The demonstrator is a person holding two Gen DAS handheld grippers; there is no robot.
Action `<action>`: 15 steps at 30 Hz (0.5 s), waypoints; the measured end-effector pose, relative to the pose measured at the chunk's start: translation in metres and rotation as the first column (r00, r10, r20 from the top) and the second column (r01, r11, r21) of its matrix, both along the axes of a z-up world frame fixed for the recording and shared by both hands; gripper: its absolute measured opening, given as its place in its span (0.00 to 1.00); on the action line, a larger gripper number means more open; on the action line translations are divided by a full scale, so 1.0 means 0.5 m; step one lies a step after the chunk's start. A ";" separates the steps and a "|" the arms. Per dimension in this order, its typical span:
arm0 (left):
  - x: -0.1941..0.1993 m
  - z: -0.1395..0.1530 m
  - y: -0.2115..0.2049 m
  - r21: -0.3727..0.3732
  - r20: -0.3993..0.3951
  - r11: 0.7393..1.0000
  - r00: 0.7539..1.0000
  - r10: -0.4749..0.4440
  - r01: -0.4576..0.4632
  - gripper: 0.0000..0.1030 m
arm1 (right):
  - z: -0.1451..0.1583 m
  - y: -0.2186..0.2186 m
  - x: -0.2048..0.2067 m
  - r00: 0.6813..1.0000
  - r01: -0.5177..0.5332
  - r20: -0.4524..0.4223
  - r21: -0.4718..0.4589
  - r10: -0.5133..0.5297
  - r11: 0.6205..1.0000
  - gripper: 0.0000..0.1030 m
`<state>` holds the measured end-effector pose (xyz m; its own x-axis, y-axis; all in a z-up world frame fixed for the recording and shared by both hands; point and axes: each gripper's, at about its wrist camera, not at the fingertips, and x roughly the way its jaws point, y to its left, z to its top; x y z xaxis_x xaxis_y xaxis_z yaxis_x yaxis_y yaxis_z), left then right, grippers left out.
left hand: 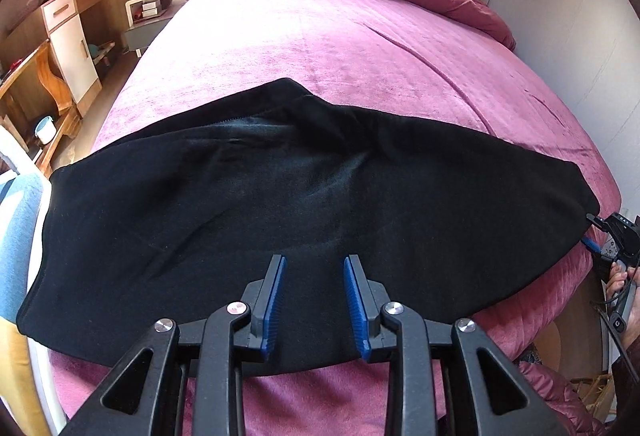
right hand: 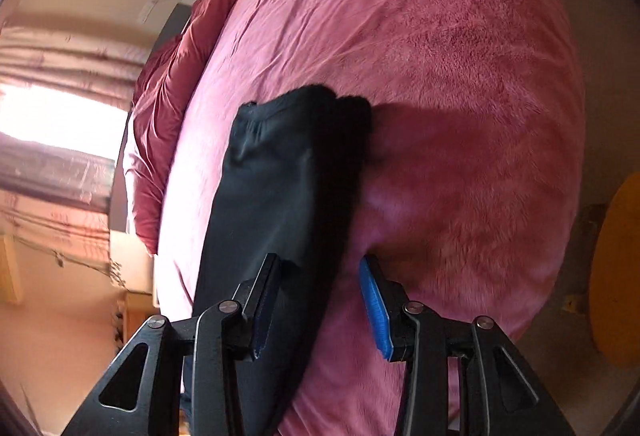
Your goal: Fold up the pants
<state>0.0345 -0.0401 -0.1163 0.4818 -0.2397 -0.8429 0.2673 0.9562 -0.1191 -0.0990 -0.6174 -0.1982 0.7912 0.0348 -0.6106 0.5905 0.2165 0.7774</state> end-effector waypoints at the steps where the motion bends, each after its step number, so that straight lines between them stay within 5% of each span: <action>1: 0.000 -0.001 -0.001 0.003 -0.002 1.000 1.000 0.001 -0.001 0.29 | -0.004 -0.008 0.003 1.000 0.009 0.010 0.004 -0.009 1.000 0.40; 9: 0.011 -0.017 -0.002 -0.019 -0.055 1.000 0.998 0.023 -0.024 0.29 | -0.001 -0.050 0.041 1.000 0.008 0.005 -0.007 -0.008 1.000 0.15; 15: 0.023 -0.027 -0.014 -0.030 -0.076 0.999 0.997 0.010 -0.013 0.29 | 0.118 -0.023 0.076 0.989 -0.140 0.030 -0.169 0.147 0.976 0.13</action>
<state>0.0459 -0.0470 -0.1298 0.4198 -0.2606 -0.8694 0.2455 0.9548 -0.1676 -0.0612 -0.6290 -0.1395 0.8105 0.0507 -0.5835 0.5113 0.4246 0.7472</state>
